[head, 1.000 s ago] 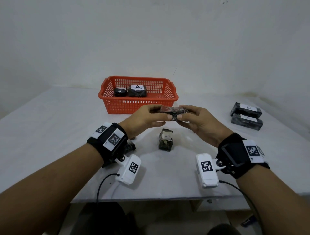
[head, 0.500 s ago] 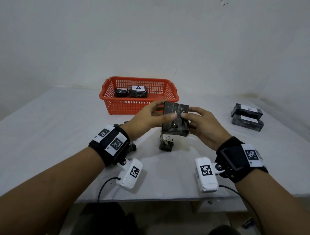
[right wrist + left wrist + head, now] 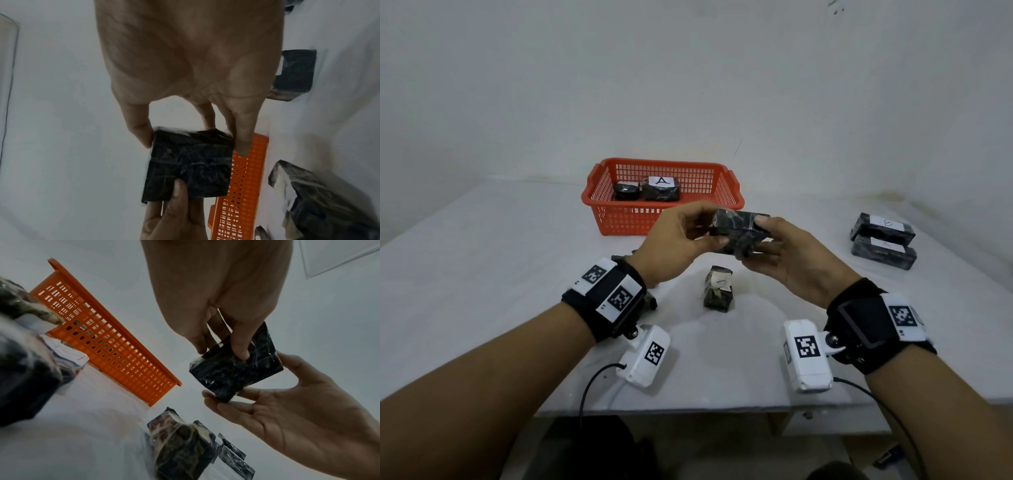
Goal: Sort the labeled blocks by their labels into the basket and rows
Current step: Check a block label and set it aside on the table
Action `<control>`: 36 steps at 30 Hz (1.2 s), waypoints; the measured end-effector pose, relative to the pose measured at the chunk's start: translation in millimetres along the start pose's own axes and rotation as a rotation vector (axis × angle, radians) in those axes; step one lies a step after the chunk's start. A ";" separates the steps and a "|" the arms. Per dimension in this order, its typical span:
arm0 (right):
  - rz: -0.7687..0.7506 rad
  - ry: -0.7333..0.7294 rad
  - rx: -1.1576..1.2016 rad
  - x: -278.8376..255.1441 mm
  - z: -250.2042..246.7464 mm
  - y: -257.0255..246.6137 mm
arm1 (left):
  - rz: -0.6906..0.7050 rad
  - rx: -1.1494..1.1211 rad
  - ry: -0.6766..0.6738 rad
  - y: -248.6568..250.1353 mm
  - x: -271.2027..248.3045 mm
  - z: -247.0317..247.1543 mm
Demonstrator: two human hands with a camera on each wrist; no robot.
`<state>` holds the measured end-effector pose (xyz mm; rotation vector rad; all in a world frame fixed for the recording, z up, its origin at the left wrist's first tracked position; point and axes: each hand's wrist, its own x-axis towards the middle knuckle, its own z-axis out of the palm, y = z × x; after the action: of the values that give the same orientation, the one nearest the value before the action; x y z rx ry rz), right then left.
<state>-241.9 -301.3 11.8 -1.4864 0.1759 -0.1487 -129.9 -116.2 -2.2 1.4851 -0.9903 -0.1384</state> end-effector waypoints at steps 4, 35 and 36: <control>-0.105 0.037 -0.039 1.8 -2.0 2.5 | -0.092 0.026 -0.069 -0.8 -1.5 -1.2; -0.198 -0.015 -0.169 -2.8 -9.6 11.7 | -0.226 0.106 -0.086 -7.8 -5.3 -5.3; -0.185 -0.027 -0.150 -2.5 -9.5 11.6 | -0.226 0.116 -0.066 -9.6 -4.5 -5.3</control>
<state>-246.5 -309.1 -0.4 -1.6530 0.0284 -0.2691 -124.8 -110.8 -11.5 1.7062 -0.8926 -0.2982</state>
